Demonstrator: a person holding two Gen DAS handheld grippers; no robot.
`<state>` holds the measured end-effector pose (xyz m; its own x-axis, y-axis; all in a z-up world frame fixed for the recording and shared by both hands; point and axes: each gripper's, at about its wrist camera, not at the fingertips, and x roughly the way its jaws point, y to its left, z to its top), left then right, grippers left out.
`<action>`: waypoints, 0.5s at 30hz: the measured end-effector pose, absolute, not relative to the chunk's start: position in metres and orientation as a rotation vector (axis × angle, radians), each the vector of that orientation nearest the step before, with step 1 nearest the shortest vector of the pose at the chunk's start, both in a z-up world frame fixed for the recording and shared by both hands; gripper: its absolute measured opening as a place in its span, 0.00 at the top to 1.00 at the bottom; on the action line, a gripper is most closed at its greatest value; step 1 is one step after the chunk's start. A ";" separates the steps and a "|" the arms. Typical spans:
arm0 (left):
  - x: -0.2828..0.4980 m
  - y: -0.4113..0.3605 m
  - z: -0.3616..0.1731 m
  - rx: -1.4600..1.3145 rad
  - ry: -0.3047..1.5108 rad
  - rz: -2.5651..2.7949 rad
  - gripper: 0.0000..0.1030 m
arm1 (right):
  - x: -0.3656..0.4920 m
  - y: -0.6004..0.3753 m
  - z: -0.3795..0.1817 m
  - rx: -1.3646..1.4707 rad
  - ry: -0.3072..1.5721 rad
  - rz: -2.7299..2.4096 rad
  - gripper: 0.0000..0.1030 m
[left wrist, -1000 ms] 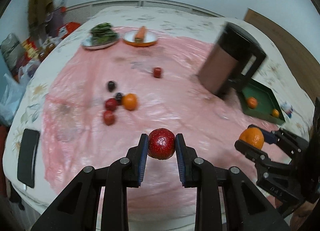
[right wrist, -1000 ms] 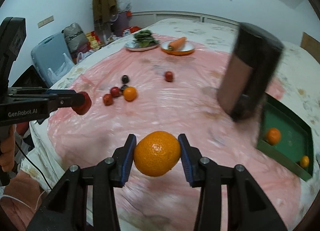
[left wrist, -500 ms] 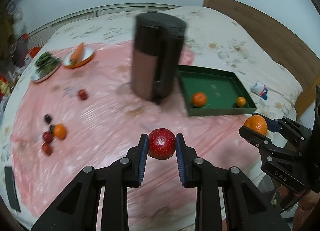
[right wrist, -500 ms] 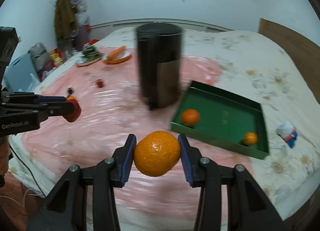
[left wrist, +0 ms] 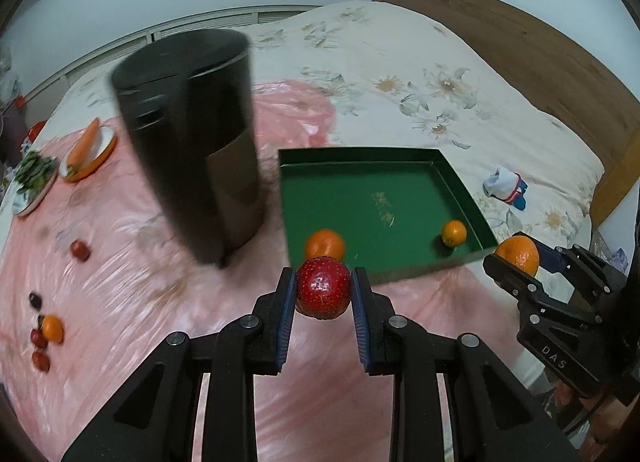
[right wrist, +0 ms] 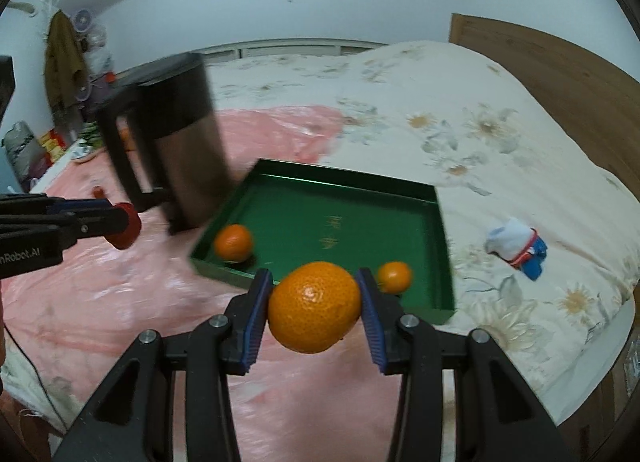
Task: Organize fruits
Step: 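Carry the orange and red apple toward the green tray with both tools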
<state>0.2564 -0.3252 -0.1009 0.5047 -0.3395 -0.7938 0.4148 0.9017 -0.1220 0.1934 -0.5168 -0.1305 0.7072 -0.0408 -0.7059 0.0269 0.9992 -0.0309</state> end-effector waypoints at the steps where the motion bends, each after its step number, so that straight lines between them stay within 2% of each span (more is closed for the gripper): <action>1: 0.261 -0.331 -0.102 0.090 0.940 -0.460 0.78 | 0.199 -0.524 -0.134 -0.013 0.792 -0.045 0.60; 15: 0.324 -0.430 -0.157 0.139 0.996 -0.484 0.78 | 0.267 -0.582 -0.184 0.008 0.854 -0.094 0.60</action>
<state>0.3236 -0.4298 -0.1574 0.4478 -0.3274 -0.8320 0.4518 0.8859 -0.1054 0.2670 -0.5822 -0.1839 0.6531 -0.0798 -0.7531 0.0860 0.9958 -0.0310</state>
